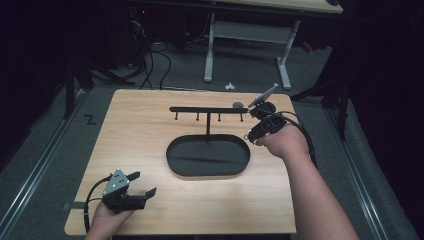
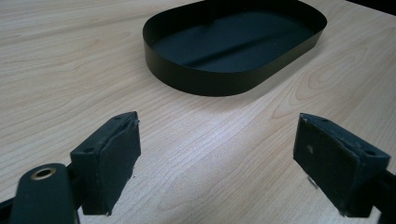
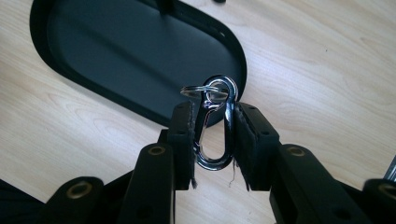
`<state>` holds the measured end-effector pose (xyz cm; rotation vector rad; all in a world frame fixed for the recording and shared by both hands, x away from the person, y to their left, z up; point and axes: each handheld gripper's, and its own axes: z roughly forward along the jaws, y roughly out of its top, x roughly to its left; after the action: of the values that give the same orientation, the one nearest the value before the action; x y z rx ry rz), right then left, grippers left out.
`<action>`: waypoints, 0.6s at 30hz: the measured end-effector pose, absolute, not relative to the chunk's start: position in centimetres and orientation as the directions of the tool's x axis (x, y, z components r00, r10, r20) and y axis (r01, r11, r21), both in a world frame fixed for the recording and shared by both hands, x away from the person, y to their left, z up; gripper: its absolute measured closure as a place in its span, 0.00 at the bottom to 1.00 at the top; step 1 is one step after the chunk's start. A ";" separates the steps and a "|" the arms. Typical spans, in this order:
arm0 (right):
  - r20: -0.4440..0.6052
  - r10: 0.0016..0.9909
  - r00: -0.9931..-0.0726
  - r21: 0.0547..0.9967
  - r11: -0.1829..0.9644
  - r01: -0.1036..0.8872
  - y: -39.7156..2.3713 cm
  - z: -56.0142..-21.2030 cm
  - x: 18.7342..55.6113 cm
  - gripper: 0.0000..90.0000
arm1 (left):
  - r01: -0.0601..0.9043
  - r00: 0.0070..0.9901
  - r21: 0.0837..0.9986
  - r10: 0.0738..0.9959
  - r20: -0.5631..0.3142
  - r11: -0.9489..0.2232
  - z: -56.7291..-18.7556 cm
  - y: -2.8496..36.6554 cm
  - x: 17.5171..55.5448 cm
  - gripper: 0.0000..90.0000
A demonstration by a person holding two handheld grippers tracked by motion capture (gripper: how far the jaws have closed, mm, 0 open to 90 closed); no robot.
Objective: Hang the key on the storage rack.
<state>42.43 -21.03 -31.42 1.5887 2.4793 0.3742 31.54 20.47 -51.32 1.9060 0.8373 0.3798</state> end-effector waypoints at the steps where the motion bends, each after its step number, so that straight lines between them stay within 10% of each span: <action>1: -0.014 0.909 -0.417 0.303 0.402 0.864 -20.9 -31.3 42.6 0.77 | 0.388 0.714 0.878 0.694 -0.093 -0.281 -51.3 20.5 31.5 0.17; 18: -0.011 0.917 -0.398 0.337 0.378 0.862 -20.2 -30.4 45.1 0.77 | 0.388 0.715 0.878 0.693 -0.095 -0.279 -51.3 20.6 31.5 0.17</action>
<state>45.05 -20.16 -30.36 1.5968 2.4388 0.4141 31.53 20.58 -51.32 1.9045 0.8360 0.3761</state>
